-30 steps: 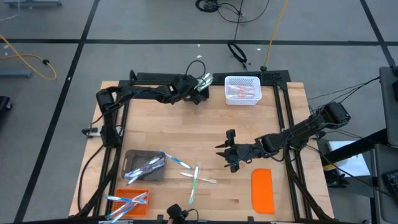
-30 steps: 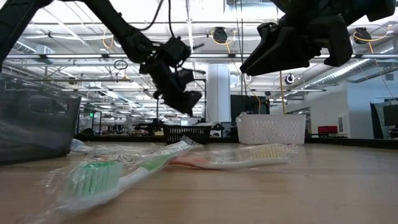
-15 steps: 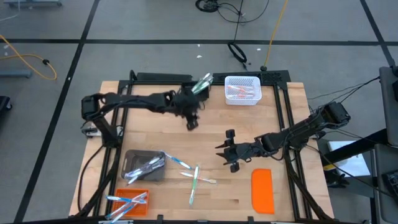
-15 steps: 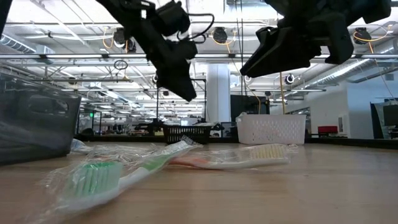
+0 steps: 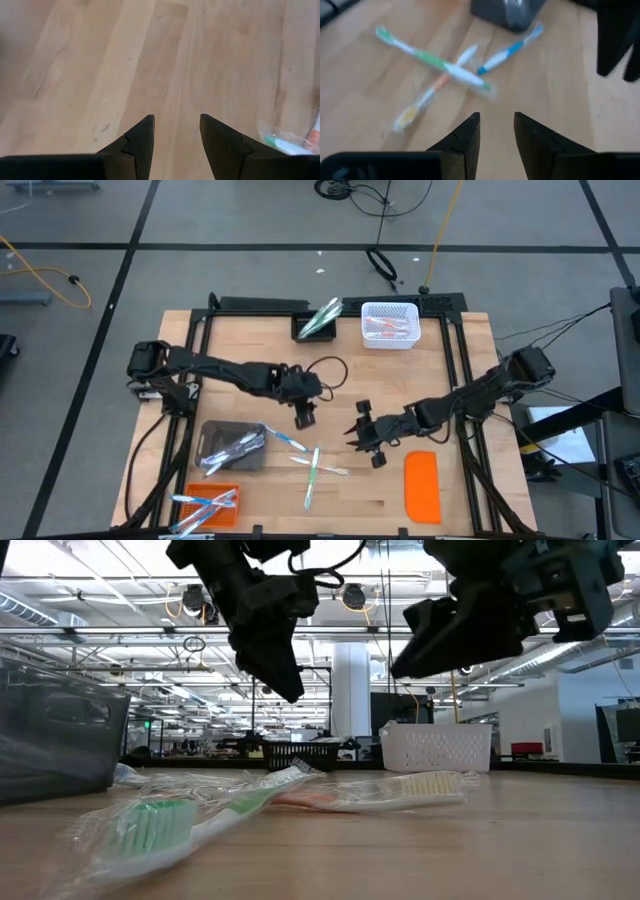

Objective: Pick & Place Toothbrushes
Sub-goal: Put the orange toothbrush into the white bin

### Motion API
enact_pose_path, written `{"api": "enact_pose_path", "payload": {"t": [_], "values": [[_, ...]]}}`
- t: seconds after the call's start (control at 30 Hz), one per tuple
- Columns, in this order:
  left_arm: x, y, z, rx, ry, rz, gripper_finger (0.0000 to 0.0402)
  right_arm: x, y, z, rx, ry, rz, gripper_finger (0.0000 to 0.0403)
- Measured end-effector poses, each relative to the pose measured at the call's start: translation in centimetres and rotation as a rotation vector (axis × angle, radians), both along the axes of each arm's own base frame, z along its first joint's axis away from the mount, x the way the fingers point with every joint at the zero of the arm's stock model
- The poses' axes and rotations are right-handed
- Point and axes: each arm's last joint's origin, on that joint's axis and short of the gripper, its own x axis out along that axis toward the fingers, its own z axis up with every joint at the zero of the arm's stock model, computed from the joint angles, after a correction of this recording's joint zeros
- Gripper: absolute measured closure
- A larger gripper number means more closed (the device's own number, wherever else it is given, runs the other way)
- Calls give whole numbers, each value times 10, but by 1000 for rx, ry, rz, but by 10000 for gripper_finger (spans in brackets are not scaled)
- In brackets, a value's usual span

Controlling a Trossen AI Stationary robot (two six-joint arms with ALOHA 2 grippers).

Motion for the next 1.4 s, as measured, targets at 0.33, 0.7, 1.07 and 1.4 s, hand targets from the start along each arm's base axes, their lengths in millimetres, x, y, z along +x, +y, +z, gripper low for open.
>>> {"api": "enact_pose_path", "payload": {"t": [0.33, 0.7, 1.07, 1.4], "values": [[-1, -20, 0, 34, -15, 52, 240, 16, 20, -36, 129, 12, 42, 291], [-2, -37, 0, 4, -22, 50, 240, 17, 38, -64, 190, 52, 42, 291], [-9, -85, -8, -129, 27, -118, 240, 17, 38, -63, 188, 48, 44, 291], [-20, -142, -35, -124, 104, -214, 241, 17, 32, -35, 131, -60, 62, 291]]}}
